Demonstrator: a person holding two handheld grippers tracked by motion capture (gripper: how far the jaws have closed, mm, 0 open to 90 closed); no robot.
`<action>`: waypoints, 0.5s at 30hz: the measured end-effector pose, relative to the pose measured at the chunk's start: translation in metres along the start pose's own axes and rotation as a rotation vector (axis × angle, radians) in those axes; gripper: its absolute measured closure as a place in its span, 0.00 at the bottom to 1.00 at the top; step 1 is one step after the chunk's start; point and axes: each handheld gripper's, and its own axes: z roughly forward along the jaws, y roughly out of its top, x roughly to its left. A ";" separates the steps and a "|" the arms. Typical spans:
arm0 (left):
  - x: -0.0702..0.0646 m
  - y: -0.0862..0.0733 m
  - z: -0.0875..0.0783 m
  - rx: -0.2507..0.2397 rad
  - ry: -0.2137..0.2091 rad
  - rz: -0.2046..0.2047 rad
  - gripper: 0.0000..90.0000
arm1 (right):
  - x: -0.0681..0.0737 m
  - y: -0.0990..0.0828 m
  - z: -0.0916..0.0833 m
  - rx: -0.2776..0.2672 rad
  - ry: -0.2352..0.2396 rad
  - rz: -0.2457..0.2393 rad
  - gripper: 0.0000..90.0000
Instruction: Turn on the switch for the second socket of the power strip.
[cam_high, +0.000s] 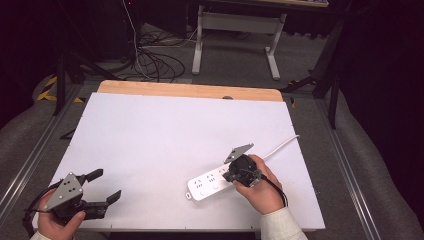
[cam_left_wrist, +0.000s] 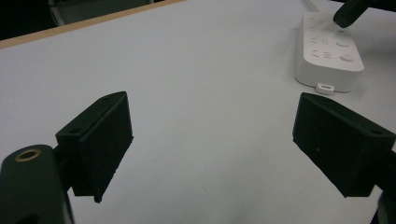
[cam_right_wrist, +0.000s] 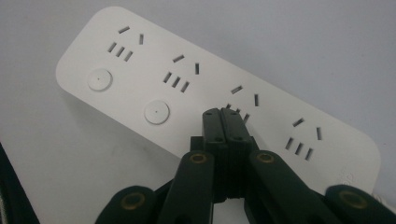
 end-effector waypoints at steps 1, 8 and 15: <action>0.000 0.000 0.000 0.000 0.000 -0.001 0.14 | 0.000 0.000 0.000 0.005 0.002 0.004 1.00; 0.000 0.000 0.000 0.000 0.002 0.000 0.14 | 0.000 0.000 0.002 0.023 -0.010 0.007 1.00; -0.001 0.000 0.000 0.000 0.003 -0.004 0.14 | 0.000 0.000 0.004 0.025 -0.007 0.015 1.00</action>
